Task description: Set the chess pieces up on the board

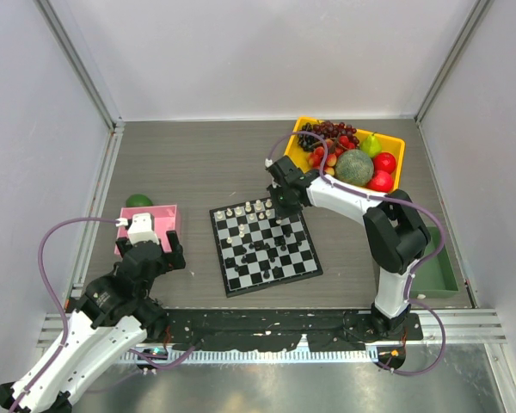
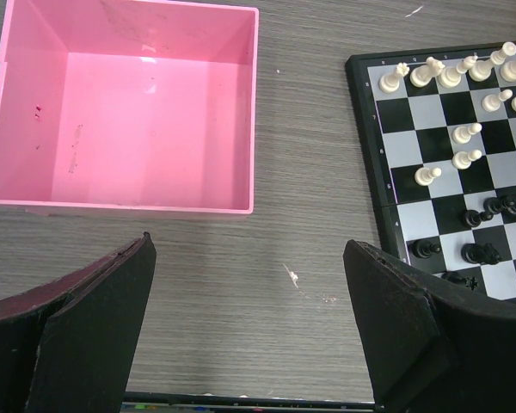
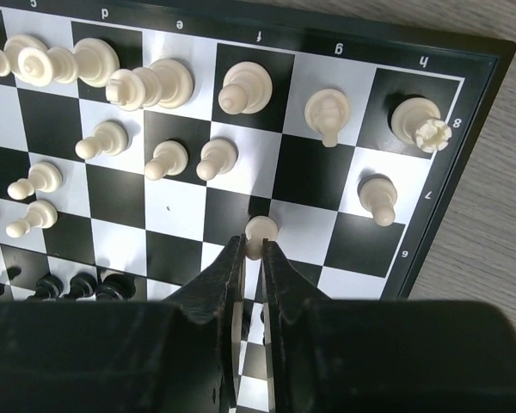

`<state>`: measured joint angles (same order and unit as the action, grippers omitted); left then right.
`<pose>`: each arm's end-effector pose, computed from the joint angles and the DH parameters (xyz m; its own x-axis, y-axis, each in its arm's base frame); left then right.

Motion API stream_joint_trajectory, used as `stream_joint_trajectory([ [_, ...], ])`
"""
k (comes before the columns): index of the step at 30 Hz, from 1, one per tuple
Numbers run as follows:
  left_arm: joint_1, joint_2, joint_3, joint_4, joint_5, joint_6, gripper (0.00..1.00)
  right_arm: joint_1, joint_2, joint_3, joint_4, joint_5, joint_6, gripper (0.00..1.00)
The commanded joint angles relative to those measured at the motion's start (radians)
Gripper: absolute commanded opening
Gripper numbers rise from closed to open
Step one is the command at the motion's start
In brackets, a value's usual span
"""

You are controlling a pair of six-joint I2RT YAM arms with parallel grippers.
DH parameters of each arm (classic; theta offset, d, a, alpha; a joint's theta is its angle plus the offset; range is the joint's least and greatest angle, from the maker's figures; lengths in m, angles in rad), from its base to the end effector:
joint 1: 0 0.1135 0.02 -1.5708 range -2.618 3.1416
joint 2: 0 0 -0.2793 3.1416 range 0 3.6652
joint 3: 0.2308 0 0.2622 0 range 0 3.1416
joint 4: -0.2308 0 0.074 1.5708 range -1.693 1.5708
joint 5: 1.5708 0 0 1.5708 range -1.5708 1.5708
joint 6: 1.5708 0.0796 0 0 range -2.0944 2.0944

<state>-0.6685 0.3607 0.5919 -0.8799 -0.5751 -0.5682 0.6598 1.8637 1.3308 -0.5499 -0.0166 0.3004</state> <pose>0.1097 -0.0315 0.2439 -0.4965 -0.1833 -0.8485 -0.1034 0.9830 -0.1518 0.3334 0.2603 0.1672 -0.8498 -0.2848 -0.4435 -0.3848 0.9103 0.1527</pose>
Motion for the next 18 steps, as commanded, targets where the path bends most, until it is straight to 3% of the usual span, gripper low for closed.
stream_joint_trajectory([
  [1,-0.002,0.007,0.005,0.039,-0.016,-0.004,0.99,0.006,-0.004,0.037,-0.001,0.072,-0.014,0.16],
  [18,-0.002,0.007,0.005,0.039,-0.017,-0.005,0.99,-0.009,0.043,0.096,0.007,0.119,-0.003,0.15],
])
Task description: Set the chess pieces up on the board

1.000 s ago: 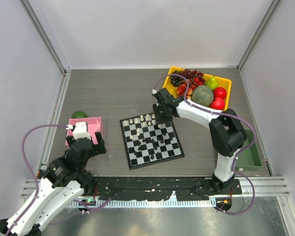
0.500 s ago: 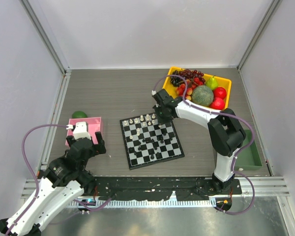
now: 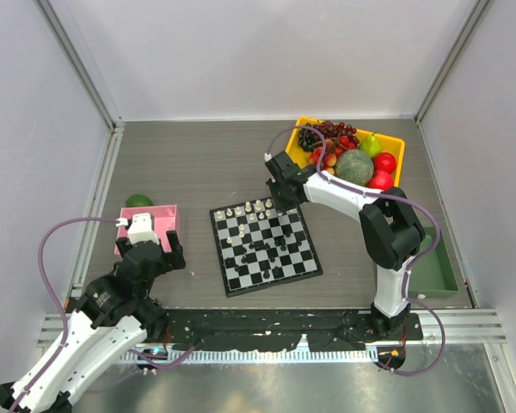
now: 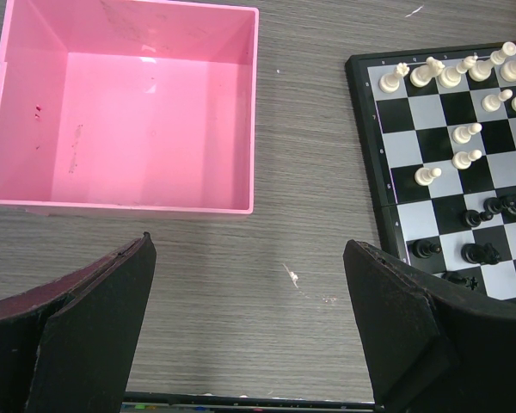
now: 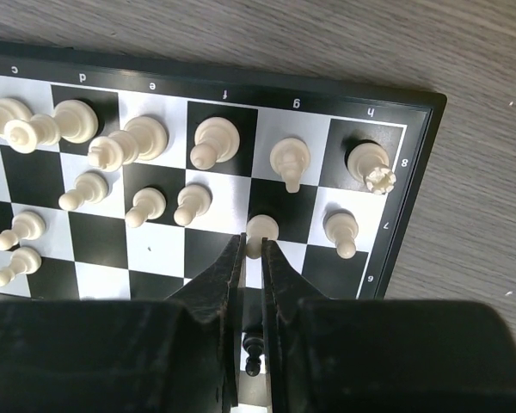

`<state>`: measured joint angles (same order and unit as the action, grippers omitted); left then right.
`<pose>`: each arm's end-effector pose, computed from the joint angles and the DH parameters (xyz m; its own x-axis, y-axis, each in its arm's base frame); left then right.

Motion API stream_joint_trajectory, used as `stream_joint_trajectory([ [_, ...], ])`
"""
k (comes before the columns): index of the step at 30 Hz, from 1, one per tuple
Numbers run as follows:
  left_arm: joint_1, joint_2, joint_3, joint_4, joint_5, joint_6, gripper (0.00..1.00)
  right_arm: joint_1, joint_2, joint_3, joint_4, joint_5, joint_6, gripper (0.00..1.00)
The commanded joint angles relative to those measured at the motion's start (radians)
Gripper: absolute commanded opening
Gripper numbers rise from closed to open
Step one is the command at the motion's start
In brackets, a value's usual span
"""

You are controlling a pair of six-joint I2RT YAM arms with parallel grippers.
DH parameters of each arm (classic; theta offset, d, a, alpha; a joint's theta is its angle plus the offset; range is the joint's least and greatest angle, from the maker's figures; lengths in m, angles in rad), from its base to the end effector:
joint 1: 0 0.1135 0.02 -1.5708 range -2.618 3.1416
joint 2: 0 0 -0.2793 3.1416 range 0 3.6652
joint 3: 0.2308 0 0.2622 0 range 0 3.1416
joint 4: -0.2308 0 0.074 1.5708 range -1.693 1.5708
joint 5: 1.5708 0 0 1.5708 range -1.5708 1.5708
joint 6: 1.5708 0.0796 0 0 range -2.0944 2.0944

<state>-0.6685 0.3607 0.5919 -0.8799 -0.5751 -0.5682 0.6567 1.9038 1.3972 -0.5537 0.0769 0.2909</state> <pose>0.1097 -0.0315 0.2439 -0.4965 -0.1833 -0.8485 -0.1034 0.9830 -0.1518 0.3511 0.2629 0.1722 -0.8281 -0.2772 -0.4873 -0.3564 0.9312 0.0759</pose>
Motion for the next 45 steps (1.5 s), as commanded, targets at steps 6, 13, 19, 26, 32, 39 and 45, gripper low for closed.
stream_joint_trajectory([
  [6,-0.002,0.011,0.005,0.038,-0.016,-0.005,0.99,-0.011,0.003,0.019,0.026,0.027,0.016,0.16],
  [13,-0.003,0.009,0.005,0.039,-0.017,-0.004,0.99,-0.025,0.014,0.031,0.032,0.014,0.022,0.17],
  [19,-0.002,0.012,0.005,0.038,-0.017,-0.004,0.99,-0.028,0.012,0.025,0.035,0.000,0.021,0.26],
  [26,-0.003,0.014,0.003,0.041,-0.016,-0.004,0.99,-0.025,-0.038,0.022,0.041,-0.034,0.013,0.33],
  [32,-0.003,0.011,0.003,0.041,-0.014,-0.002,0.99,-0.012,-0.098,0.025,0.038,-0.031,0.016,0.36],
  [39,-0.003,0.007,0.002,0.041,-0.012,-0.002,0.99,0.023,-0.075,0.049,0.040,-0.048,0.034,0.36],
  [45,-0.002,0.007,0.002,0.042,-0.008,-0.001,0.99,0.031,-0.029,0.065,0.049,-0.062,0.054,0.34],
])
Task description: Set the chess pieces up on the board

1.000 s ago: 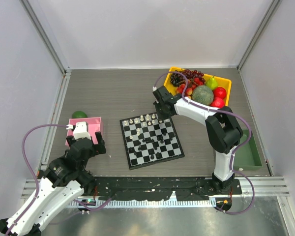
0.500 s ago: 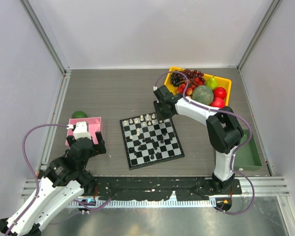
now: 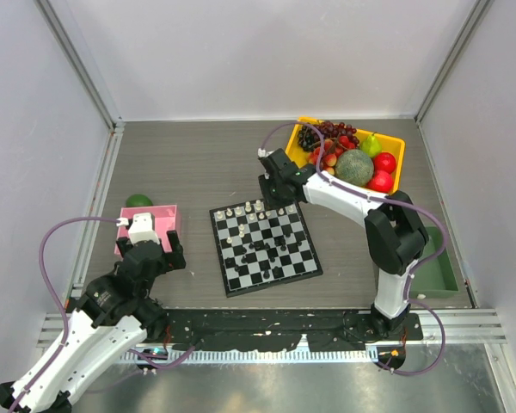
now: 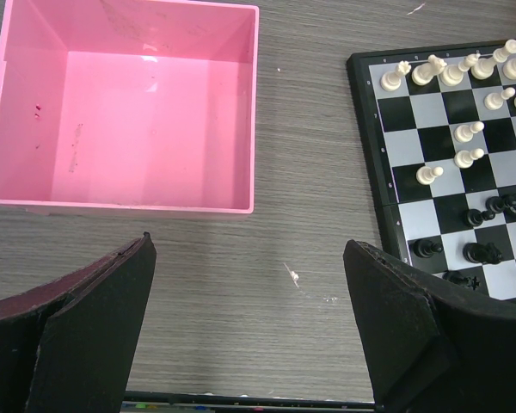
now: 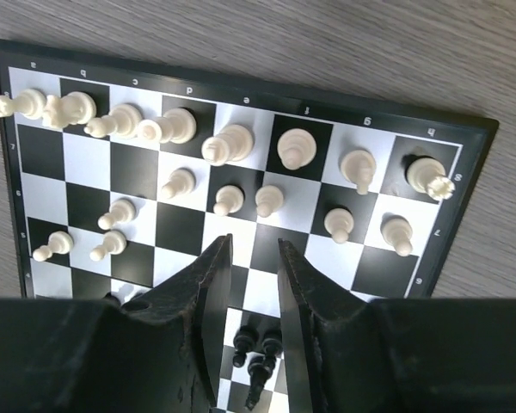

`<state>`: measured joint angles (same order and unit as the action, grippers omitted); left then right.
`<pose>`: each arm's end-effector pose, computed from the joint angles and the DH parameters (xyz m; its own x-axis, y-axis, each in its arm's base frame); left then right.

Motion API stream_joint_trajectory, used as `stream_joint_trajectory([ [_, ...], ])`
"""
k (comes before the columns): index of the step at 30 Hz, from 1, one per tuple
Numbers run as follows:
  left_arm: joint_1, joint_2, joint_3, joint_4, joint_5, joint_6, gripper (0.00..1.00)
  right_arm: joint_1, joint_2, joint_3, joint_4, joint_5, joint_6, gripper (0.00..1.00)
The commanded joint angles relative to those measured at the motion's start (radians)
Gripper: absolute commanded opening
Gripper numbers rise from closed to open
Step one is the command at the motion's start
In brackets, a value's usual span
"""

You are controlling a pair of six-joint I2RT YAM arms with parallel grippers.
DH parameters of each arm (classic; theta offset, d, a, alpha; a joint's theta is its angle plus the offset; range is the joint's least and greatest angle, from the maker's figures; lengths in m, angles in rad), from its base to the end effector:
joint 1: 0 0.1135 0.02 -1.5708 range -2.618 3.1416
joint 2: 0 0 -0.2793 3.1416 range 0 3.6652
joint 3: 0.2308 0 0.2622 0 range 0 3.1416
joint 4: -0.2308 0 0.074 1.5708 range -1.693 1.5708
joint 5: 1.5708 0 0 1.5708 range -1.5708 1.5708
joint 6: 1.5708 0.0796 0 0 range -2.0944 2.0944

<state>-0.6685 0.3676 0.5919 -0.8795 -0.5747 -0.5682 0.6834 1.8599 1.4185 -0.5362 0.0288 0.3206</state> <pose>0.1104 -0.0321 0.2433 -0.5010 -0.1799 -0.8466 -0.1039 0.9836 -0.1475 0.3441 0.2772 0.1991 -0.8052 -0.2494 -0.5381 -0.3845 0.9103 0.1535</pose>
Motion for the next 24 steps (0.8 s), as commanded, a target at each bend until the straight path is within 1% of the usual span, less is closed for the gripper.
stream_joint_trajectory([
  [1,-0.003,0.001,0.005,0.043,-0.008,0.001,0.99,0.007,0.021,0.045,0.036,-0.013,0.023,0.33],
  [12,-0.003,0.005,0.003,0.042,-0.011,0.001,0.99,0.007,0.073,0.079,0.036,-0.007,0.018,0.33],
  [18,-0.003,0.005,0.003,0.040,-0.013,-0.001,0.99,0.007,0.094,0.086,0.031,-0.013,0.021,0.31],
  [24,-0.003,0.007,0.005,0.040,-0.014,-0.002,0.99,0.005,0.105,0.091,0.027,0.003,0.018,0.23],
])
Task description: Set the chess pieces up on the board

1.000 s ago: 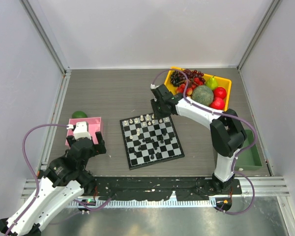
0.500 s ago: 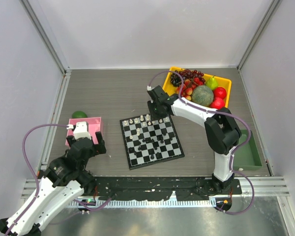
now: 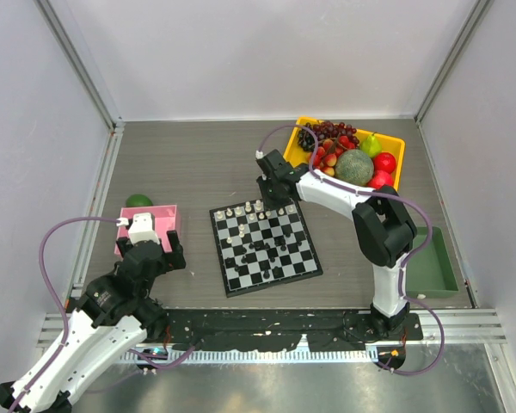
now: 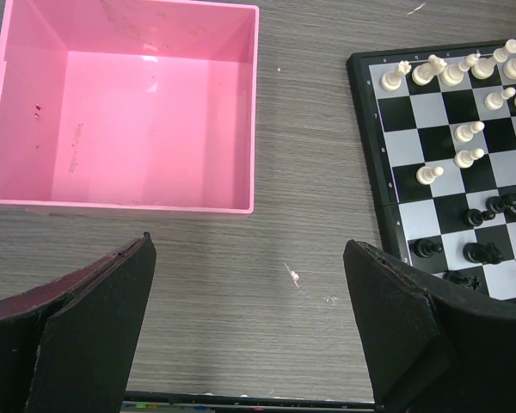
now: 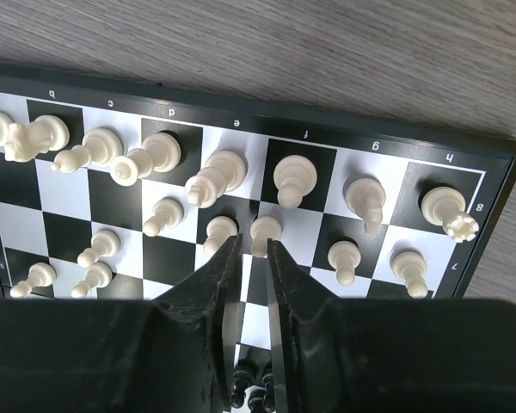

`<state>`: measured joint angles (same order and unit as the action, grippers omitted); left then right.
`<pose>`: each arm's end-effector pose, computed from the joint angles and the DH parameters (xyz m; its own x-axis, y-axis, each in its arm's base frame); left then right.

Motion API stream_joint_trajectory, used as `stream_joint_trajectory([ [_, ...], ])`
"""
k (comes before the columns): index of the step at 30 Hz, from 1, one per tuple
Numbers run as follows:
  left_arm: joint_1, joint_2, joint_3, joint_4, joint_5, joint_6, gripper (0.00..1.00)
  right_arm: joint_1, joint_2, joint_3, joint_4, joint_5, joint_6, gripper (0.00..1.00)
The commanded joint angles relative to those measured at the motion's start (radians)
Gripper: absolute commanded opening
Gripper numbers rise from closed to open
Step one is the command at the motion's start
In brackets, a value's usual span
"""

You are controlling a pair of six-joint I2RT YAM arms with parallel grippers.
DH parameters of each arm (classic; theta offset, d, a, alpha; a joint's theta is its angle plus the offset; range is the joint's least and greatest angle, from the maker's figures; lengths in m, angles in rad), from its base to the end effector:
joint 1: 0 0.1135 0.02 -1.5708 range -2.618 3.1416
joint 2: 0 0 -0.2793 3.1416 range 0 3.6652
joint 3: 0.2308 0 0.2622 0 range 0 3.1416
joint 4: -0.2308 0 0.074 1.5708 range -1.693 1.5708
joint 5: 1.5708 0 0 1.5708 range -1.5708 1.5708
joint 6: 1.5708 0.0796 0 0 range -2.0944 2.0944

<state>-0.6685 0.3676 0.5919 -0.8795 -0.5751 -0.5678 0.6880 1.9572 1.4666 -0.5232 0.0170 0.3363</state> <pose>0.1104 -0.0320 0.2433 -0.5008 -0.1795 -0.8467 -0.1040 0.9837 -0.1470 0.3561 0.2910 0.1745 -0.8262 -0.2520 -0.5038 -0.3764 0.9124 0.1608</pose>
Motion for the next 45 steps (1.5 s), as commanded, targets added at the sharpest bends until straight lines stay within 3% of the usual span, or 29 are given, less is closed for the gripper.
stream_joint_trajectory([
  [1,-0.003,0.005,0.005,0.042,-0.014,-0.001,0.99,0.002,0.009,0.043,0.011,0.018,0.003,0.22],
  [11,-0.003,0.007,0.005,0.042,-0.016,-0.003,0.99,0.002,-0.004,0.029,-0.008,0.047,-0.016,0.18],
  [45,-0.003,0.010,0.003,0.042,-0.014,-0.004,0.99,-0.016,-0.049,-0.031,-0.012,0.058,-0.028,0.18],
])
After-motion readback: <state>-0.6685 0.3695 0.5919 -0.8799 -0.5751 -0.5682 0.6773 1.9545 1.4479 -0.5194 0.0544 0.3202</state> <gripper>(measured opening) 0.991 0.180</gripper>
